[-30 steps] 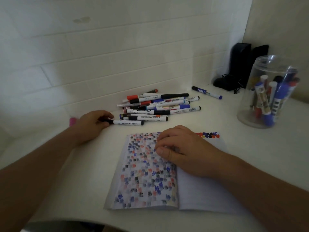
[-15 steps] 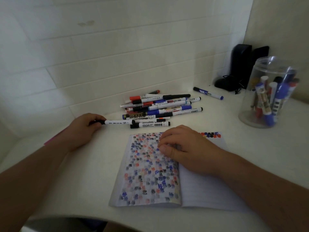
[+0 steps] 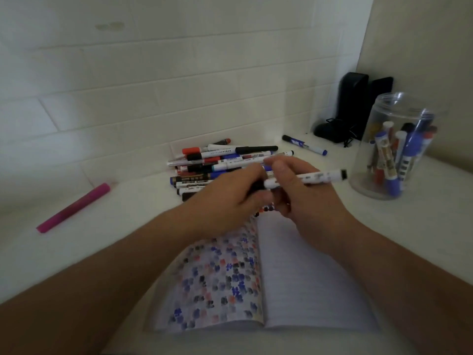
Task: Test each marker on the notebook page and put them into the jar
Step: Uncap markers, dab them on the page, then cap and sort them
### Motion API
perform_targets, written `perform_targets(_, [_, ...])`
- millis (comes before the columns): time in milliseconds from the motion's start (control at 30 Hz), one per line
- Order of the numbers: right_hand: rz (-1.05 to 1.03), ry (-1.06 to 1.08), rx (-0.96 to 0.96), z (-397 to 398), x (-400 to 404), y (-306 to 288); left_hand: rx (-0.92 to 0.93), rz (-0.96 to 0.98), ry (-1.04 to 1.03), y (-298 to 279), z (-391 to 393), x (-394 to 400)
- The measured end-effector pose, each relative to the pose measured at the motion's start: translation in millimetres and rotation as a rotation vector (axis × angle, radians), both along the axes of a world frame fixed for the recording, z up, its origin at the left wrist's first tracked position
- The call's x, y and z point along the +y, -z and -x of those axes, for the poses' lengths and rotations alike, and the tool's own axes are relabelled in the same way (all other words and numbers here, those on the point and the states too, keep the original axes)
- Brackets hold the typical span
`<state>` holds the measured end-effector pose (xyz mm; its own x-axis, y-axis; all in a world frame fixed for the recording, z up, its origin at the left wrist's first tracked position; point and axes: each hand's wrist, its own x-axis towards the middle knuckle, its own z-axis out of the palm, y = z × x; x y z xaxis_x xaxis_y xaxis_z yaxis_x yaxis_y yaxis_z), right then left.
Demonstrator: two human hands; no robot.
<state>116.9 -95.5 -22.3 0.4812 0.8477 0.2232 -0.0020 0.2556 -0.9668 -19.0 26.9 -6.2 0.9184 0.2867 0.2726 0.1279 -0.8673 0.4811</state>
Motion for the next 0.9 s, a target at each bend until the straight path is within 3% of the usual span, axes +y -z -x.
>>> perform_targets(100, [0.018, 0.068, 0.034, -9, -1, 0, -0.012, -0.147, 0.061, 2, -18, -6])
perform_targets(267, [0.066, 0.074, -0.011, -12, 5, 10, -0.051, -0.06, 0.101, 27, -16, 5])
perform_targets(533, [-0.026, -0.03, 0.033, -16, 9, 19, -0.07, -0.032, 0.074, 37, -17, 12])
perform_targets(700, [-0.018, -0.006, -0.146, -20, 7, 14, -0.06, 0.063, 0.072, 32, -15, 17])
perform_targets(900, [0.031, 0.121, 0.079, -29, 1, -3, 0.164, 0.081, -0.056, 19, -1, 28])
